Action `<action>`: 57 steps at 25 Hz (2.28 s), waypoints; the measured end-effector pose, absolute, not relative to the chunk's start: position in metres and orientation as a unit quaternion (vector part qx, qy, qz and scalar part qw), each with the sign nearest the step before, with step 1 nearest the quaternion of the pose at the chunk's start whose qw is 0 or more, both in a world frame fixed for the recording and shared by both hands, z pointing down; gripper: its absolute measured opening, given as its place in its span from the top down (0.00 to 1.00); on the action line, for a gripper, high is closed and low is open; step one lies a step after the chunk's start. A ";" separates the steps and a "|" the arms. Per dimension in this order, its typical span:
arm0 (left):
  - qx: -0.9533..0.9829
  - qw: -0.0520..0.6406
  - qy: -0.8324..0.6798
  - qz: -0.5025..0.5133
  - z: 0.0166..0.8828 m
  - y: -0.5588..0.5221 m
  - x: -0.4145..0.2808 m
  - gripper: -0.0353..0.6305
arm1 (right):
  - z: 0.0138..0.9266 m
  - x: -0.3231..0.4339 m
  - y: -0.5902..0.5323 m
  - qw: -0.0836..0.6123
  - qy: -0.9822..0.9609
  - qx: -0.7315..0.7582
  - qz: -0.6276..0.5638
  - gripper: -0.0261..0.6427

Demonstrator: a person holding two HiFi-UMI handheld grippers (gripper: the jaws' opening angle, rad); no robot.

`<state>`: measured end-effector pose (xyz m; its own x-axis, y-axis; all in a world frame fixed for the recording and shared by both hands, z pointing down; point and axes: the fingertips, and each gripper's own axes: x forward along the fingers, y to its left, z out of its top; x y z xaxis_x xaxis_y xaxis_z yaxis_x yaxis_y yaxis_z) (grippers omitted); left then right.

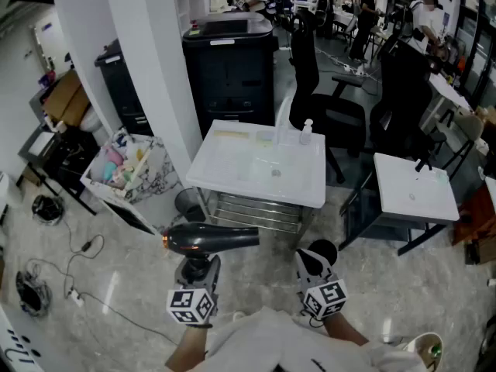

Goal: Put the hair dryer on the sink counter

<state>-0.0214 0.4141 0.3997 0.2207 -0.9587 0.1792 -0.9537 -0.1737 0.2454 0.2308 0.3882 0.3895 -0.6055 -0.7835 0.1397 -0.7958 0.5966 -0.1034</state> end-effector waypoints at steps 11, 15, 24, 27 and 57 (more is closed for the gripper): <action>0.770 0.155 -0.618 -0.011 0.400 0.413 -0.031 0.51 | 0.390 0.217 0.392 0.044 -0.894 0.441 0.071 0.94; 0.773 0.161 -0.614 -0.012 0.405 0.415 -0.038 0.51 | 0.392 0.209 0.395 0.039 -0.892 0.445 0.072 0.94; 0.780 0.173 -0.602 -0.012 0.414 0.413 -0.071 0.51 | 0.401 0.181 0.392 0.055 -0.883 0.459 0.078 0.94; 0.781 0.173 -0.600 -0.010 0.421 0.414 -0.087 0.51 | 0.408 0.171 0.396 0.063 -0.881 0.463 0.077 0.94; 0.765 0.185 -0.617 0.010 0.425 0.294 -0.112 0.51 | 0.412 0.110 0.263 0.052 -0.906 0.410 0.095 0.94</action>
